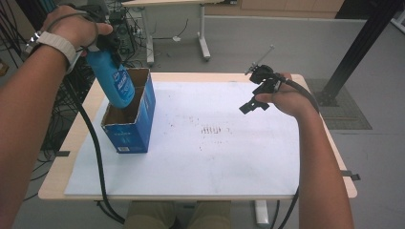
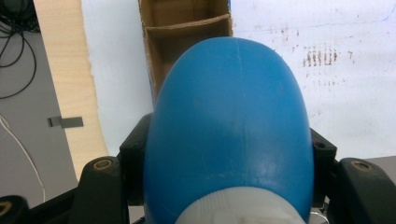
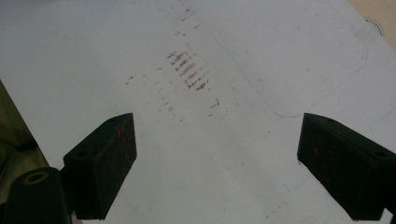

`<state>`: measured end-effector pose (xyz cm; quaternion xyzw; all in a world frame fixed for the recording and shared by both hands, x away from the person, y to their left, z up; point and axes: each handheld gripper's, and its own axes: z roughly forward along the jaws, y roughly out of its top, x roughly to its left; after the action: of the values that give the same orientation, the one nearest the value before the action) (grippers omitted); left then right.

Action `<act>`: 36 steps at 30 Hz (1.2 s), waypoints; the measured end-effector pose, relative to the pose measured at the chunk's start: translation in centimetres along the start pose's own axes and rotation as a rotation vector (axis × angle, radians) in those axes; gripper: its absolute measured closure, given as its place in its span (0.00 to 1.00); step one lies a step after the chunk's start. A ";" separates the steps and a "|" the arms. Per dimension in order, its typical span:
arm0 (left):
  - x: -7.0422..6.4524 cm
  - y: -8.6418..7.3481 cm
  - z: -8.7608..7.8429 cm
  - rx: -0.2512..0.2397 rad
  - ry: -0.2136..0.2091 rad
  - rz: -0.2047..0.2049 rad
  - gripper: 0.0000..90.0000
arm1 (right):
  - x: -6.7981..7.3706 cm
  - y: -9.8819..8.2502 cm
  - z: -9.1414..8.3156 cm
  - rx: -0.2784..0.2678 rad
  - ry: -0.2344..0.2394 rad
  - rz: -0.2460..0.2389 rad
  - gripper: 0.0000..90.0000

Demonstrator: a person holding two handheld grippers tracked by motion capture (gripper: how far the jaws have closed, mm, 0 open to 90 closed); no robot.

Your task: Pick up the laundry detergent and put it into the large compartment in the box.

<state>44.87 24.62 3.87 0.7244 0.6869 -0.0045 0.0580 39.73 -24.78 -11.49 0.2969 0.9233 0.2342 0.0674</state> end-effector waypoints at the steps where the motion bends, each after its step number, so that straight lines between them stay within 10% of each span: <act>1: 0.0 0.0 0.1 0.000 0.000 -0.002 0.43 | 0.0 0.0 0.1 -0.001 0.000 0.000 0.13; 36: 0.6 1.0 4.7 0.023 0.013 -0.027 0.43 | -0.4 -0.2 0.9 0.002 0.014 0.004 0.13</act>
<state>46.25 24.74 -0.80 0.7158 0.6968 -0.0085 0.0455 40.25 -24.81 -12.37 0.2972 0.9233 0.2356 0.0601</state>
